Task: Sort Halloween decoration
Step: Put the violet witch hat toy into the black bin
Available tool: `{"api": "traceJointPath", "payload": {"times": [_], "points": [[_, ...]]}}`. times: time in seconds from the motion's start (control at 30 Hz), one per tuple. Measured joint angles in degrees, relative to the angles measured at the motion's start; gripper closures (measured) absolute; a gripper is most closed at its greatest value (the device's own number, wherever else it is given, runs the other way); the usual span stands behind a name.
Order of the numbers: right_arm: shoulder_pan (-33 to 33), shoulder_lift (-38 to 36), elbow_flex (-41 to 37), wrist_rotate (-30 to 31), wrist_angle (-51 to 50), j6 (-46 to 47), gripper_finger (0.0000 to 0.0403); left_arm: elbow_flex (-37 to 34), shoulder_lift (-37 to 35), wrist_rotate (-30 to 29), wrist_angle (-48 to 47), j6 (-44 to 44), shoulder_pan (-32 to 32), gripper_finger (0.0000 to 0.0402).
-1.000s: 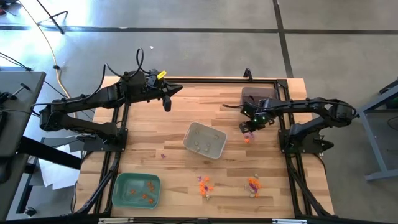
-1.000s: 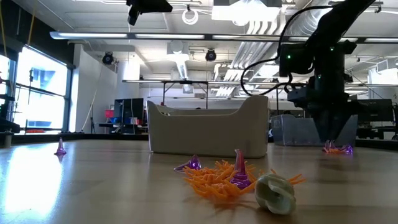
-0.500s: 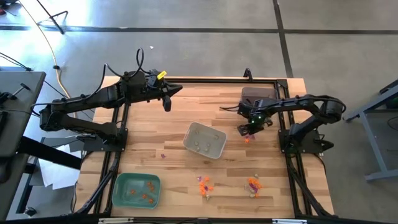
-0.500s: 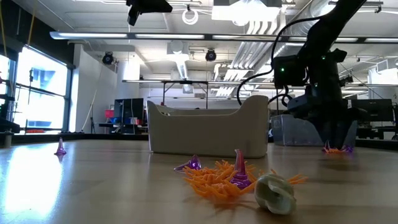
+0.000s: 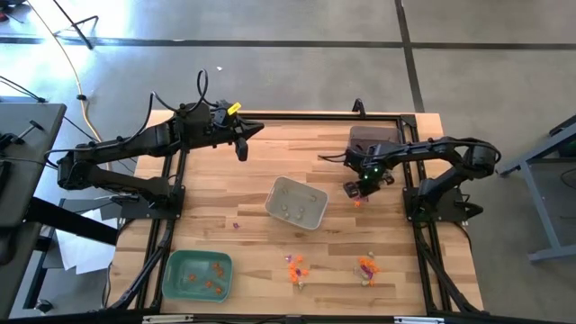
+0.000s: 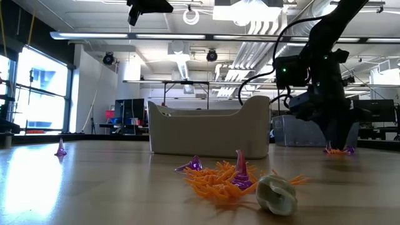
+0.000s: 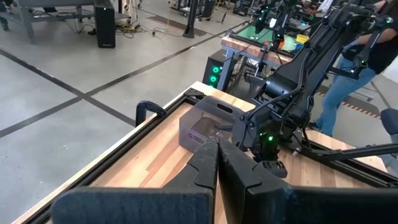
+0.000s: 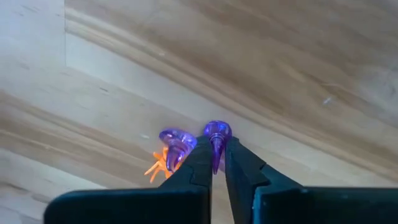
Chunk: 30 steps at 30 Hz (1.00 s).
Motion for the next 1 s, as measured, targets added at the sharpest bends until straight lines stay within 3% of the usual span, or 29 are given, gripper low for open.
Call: {"api": "traceJointPath", "payload": {"times": [0.57, 1.0], "points": [[0.0, -6.4, 7.2, 2.8, -8.9, -0.1, 0.0394, 0.0, 0.0, 0.0, 0.0, -0.3, 0.0, 0.0401], [-1.9, -6.8, 23.8, 14.3, -21.6, -6.8, 0.0394, 0.0, 0.0, 0.0, 0.0, -0.3, 0.0, 0.0402]]}}
